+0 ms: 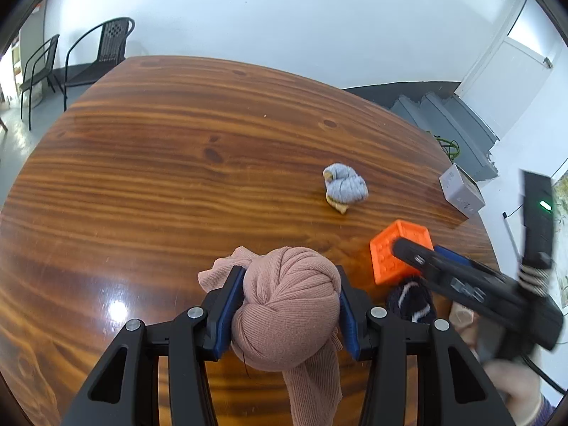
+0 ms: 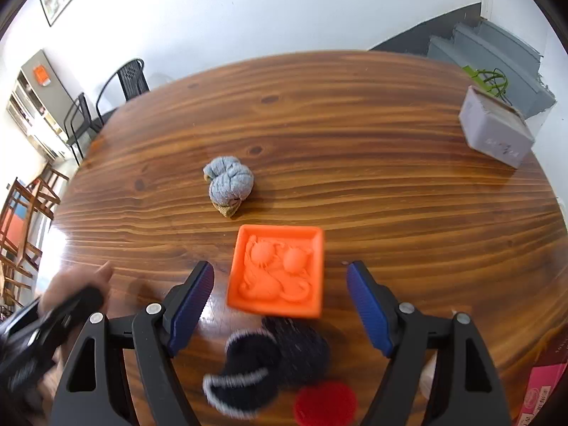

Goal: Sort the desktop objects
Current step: 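Grasp the pink knit fabric with the left tool while the right tool grasps the orange block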

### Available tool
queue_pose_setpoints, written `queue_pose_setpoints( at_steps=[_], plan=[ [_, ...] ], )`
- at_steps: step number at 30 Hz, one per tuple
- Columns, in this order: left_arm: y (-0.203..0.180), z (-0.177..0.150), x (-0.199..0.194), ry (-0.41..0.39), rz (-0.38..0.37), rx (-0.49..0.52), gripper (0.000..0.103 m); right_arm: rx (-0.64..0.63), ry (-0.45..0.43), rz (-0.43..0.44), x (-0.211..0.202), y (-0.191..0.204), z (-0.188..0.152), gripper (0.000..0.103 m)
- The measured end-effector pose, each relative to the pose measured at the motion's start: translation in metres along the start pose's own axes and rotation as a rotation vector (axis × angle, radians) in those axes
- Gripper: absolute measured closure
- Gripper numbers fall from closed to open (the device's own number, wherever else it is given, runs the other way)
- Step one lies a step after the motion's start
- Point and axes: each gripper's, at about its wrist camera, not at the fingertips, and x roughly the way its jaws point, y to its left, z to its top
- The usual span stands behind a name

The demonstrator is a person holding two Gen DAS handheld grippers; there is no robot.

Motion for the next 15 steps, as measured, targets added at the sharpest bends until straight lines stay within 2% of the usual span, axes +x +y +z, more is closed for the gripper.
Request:
queue_pose_setpoints(
  at_steps=[2, 3, 4, 9, 15],
  plan=[
    [0.002, -0.004, -0.002, 0.01, 0.001, -0.008, 0.053, -0.015, 0.021, -0.017, 0.01, 0.005, 0.001, 0.027],
    [0.003, -0.006, -0.003, 0.014, 0.0, -0.014, 0.053, -0.023, 0.032, -0.026, 0.013, 0.006, 0.0, 0.04],
    [0.004, -0.008, -0.005, 0.017, 0.0, -0.019, 0.053, -0.032, 0.043, -0.049, 0.017, 0.007, 0.0, 0.044],
    [-0.002, -0.015, -0.014, 0.018, -0.007, -0.026, 0.053, -0.046, 0.037, -0.037, 0.01, 0.003, -0.005, 0.047],
    [-0.021, -0.023, -0.03, 0.011, -0.023, 0.002, 0.053, -0.042, -0.09, -0.023, -0.049, -0.008, -0.014, 0.047]
  ],
)
